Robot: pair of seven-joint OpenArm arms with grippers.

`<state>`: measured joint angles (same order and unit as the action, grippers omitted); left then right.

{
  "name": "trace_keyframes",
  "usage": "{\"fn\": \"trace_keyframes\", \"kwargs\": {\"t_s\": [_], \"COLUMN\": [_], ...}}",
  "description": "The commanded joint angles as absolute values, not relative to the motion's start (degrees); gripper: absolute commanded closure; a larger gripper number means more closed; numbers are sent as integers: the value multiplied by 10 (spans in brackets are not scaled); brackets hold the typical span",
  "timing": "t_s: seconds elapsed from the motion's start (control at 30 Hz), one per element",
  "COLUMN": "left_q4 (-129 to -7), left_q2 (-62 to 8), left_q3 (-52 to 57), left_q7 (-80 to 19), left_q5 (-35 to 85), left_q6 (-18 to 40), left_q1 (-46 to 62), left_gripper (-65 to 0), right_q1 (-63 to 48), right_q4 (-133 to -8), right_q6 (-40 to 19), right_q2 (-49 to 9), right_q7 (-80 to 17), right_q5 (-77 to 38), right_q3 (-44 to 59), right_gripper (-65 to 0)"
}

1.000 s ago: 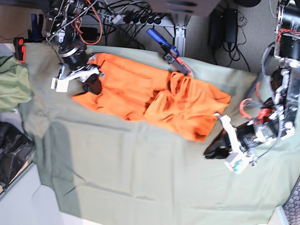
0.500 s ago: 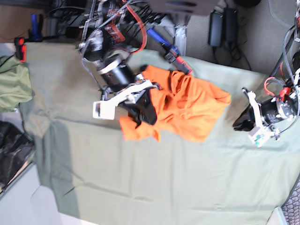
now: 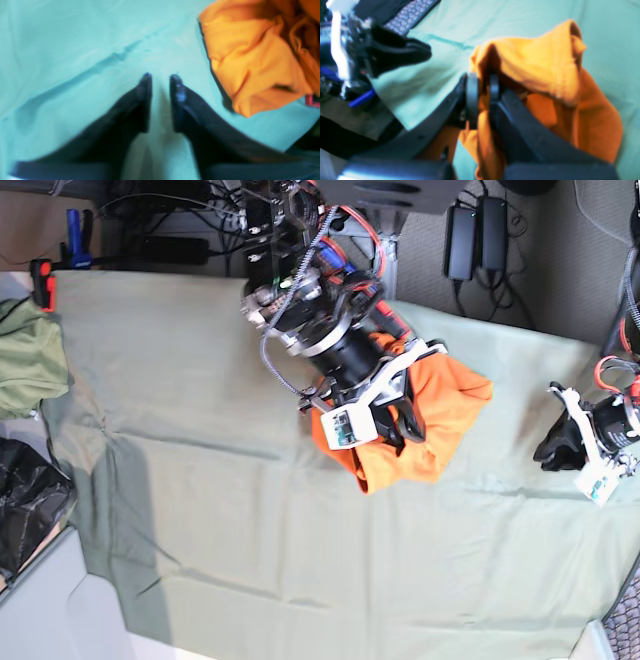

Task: Fold the T-shirt properly
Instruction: 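Drag the folded orange shirt bundle with the right gripper toward the cloth center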

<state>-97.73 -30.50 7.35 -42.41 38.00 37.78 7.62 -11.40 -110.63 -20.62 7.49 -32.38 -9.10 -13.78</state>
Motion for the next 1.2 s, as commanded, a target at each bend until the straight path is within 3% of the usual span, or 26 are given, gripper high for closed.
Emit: {"fn": "trace_keyframes", "kwargs": {"t_s": [0.0, 0.1, 0.13, 0.2, 0.37, 0.73, 0.8, 0.9, 0.93, 1.17], "left_q4": [-985, -985, -985, -985, -985, -986, -986, -986, -986, -986], "left_q2": [-315, -315, -315, -315, -329, -337, -336, -337, -337, -337], "left_q3": [88, 120, 130, 150, 202, 267, 267, 267, 267, 267], "left_q7": [-423, -447, -454, -466, -466, -503, -505, -505, -505, -509], "left_q5": [400, 442, 454, 473, 515, 625, 630, 630, 630, 630], "left_q6": [382, 385, 387, 388, 397, 400, 400, 400, 400, 400], "left_q1": [69, 69, 70, 73, 98, 141, 145, 145, 145, 145], "left_gripper": [-232, -261, -261, -261, -261, -260, -260, -260, -260, -260], "right_q1": [-106, -99, -98, -99, -99, -99, -102, -102, -102, -104], "right_q4": [-1109, -1089, -1083, -1071, -1067, -1110, -1139, -1181, -1191, -1194], "right_q6": [-268, -267, -267, -267, -266, -266, -266, -266, -266, -266], "right_q2": [79, 79, 80, 80, 81, 81, 81, 81, 81, 64], "right_q7": [-303, -295, -289, -280, -280, -281, -284, -304, -313, -348], "right_q5": [-84, -38, -29, -26, -46, -97, -78, -51, -43, -25], "right_q3": [-149, -182, -193, -216, -260, -258, -250, -225, -213, -101], "right_gripper": [0, -293, -363, -410, -409, -395, -294, -32, 0, 0]}}
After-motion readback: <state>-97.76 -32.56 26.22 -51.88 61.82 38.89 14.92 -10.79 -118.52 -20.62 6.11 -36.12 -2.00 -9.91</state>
